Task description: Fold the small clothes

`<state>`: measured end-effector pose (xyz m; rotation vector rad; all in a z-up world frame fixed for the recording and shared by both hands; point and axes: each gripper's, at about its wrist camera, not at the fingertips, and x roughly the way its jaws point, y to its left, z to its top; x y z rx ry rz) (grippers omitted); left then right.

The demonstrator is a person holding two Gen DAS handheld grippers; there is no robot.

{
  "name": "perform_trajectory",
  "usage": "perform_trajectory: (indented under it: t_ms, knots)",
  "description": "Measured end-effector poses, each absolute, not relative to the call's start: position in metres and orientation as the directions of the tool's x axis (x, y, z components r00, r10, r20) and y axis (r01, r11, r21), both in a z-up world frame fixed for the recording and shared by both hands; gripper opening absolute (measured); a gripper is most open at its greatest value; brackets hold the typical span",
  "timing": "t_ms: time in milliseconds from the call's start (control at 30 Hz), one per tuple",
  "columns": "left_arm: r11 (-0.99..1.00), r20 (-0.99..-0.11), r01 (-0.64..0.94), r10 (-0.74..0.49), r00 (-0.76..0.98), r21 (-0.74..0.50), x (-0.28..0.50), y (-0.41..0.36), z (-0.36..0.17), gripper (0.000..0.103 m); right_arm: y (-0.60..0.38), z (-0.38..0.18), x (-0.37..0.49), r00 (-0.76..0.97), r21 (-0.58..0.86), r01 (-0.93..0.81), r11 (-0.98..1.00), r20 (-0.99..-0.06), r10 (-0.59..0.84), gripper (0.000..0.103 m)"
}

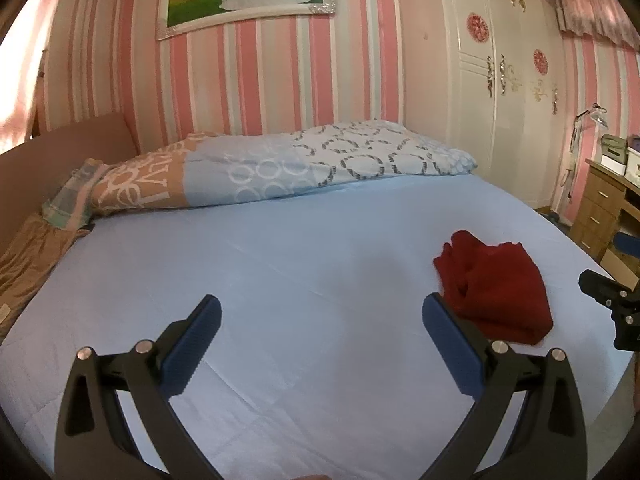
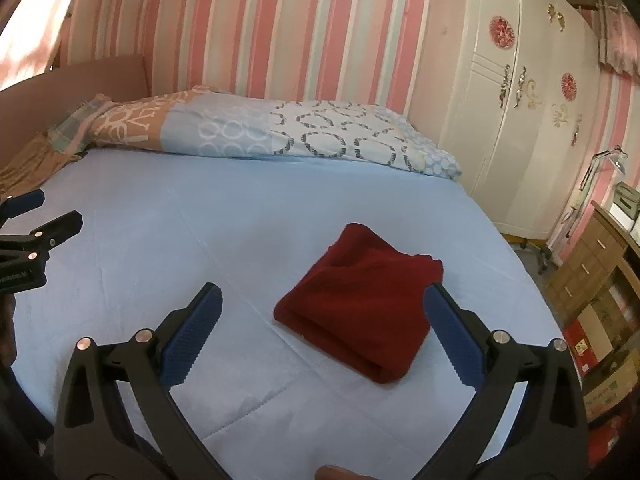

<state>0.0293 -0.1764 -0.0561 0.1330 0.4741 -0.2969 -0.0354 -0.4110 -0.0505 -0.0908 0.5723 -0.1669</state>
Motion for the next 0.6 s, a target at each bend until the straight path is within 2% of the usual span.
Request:
perform_trajectory:
  t_ms: [300, 600]
  knots:
    - [0.957, -0.459, 0.286, -0.238, 0.856, 0.038, 0.04, -0.166, -0.05, 0.101, -0.406, -0.046, -0.026, 0.834, -0.129, 0.121, 0.984, -0.525, -0.171, 0.1]
    - [0.942, -0.442, 0.335, -0.285, 0.851, 0.037, 0.036, -0.167, -0.05, 0.101, -0.406, -0.046, -0.02, 0.832, -0.132, 0.118, 0.984, -0.528, -0.171, 0.1]
